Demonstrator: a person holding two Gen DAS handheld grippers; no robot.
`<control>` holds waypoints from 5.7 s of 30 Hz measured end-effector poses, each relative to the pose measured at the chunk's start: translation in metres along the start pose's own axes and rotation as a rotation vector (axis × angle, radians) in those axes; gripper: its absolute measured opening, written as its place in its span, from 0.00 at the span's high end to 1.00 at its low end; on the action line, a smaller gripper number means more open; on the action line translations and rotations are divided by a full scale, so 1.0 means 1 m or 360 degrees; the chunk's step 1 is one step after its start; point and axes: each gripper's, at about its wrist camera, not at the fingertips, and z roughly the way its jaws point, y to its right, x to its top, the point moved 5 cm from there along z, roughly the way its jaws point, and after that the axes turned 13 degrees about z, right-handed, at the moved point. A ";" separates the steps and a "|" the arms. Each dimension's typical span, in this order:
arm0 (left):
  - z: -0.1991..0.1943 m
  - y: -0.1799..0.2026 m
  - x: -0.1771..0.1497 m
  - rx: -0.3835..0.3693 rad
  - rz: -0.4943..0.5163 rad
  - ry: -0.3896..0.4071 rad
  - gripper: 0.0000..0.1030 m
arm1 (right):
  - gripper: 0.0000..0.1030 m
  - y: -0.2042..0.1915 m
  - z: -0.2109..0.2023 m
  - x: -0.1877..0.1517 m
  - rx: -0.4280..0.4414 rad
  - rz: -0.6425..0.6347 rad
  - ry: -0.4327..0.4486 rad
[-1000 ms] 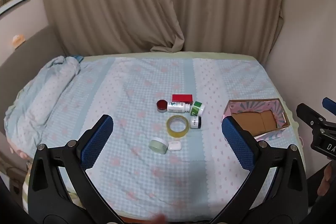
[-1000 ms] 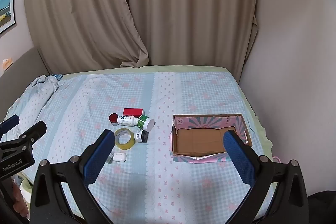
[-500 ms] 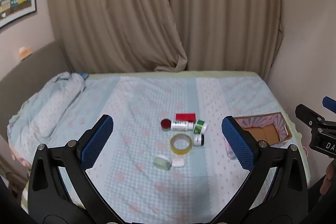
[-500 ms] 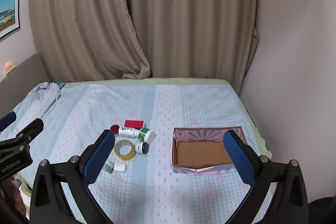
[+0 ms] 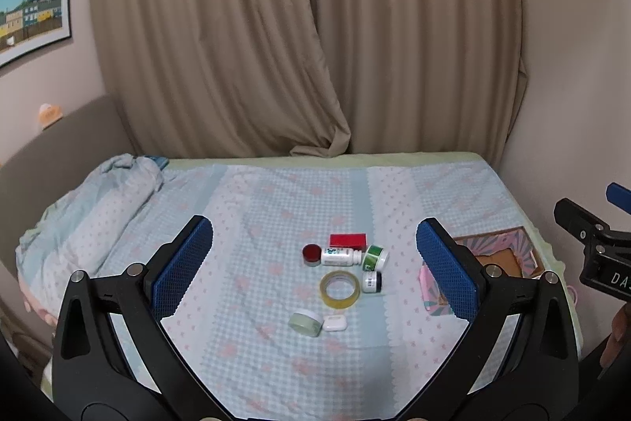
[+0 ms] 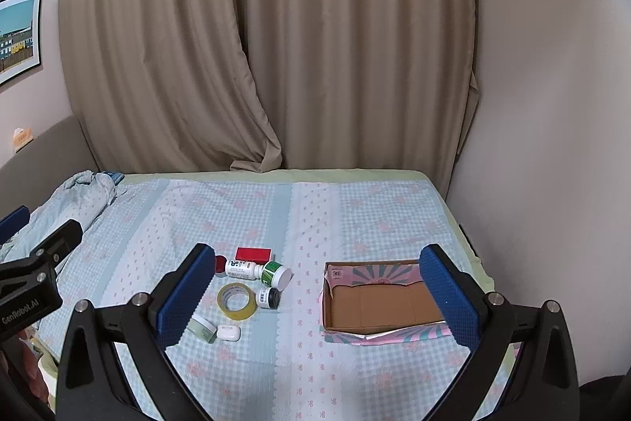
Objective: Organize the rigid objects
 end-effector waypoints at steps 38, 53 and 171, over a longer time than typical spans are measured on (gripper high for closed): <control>0.013 0.000 -0.007 -0.0018 -0.0009 -0.0048 0.01 | 0.00 -0.001 0.002 -0.002 -0.0015 -0.0003 -0.0003; 0.013 0.001 -0.007 -0.0010 -0.0006 -0.0055 0.01 | 0.00 0.002 0.000 -0.006 -0.0013 -0.0008 -0.0010; 0.365 -0.022 -0.222 -0.0860 0.0082 -0.1083 0.33 | 0.03 -0.168 0.379 -0.168 -0.0079 0.0396 -0.1634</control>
